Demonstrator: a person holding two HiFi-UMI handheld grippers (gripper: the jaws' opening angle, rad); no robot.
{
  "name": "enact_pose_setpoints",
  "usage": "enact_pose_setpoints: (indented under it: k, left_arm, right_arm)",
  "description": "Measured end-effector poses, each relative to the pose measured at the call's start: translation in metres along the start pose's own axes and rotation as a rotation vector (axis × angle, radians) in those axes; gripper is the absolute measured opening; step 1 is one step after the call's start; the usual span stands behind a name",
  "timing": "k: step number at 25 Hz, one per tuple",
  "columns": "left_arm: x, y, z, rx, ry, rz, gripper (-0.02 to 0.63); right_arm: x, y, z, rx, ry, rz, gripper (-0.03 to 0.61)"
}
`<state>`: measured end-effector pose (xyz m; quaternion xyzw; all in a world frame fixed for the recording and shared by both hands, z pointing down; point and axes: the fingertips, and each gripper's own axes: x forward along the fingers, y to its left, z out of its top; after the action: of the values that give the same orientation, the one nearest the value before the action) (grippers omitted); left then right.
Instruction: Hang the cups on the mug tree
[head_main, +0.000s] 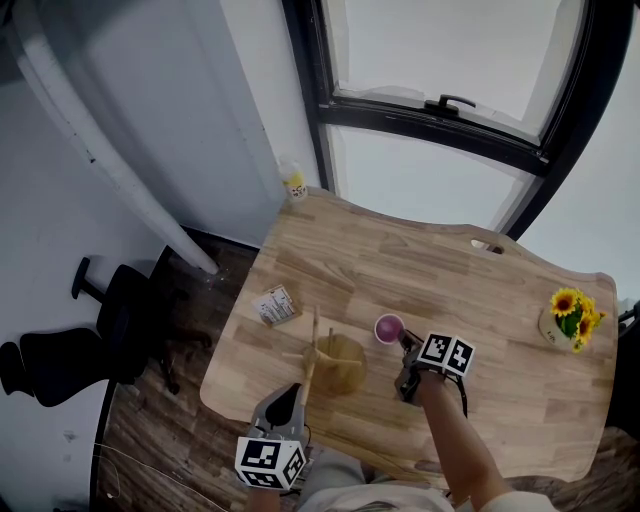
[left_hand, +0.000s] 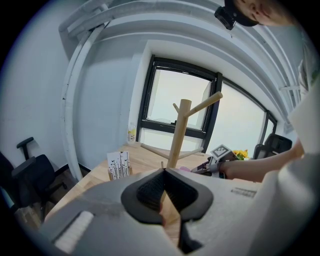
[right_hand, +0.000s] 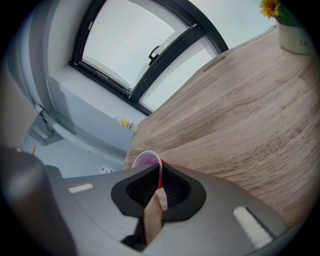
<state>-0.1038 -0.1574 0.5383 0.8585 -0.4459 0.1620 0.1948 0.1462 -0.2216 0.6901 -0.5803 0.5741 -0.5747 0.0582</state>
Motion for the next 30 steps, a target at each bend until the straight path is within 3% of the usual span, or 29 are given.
enact_pose_setpoints:
  k: [19, 30]
  left_arm:
    - [-0.015, 0.002, -0.002, -0.012, -0.021, 0.025, 0.003]
    - [-0.026, -0.005, -0.001, -0.003, -0.037, 0.026, 0.003]
  right_arm:
    - [-0.012, 0.015, 0.011, -0.083, -0.058, 0.01, 0.02]
    - [-0.03, 0.055, 0.029, -0.19, -0.148, 0.103, 0.017]
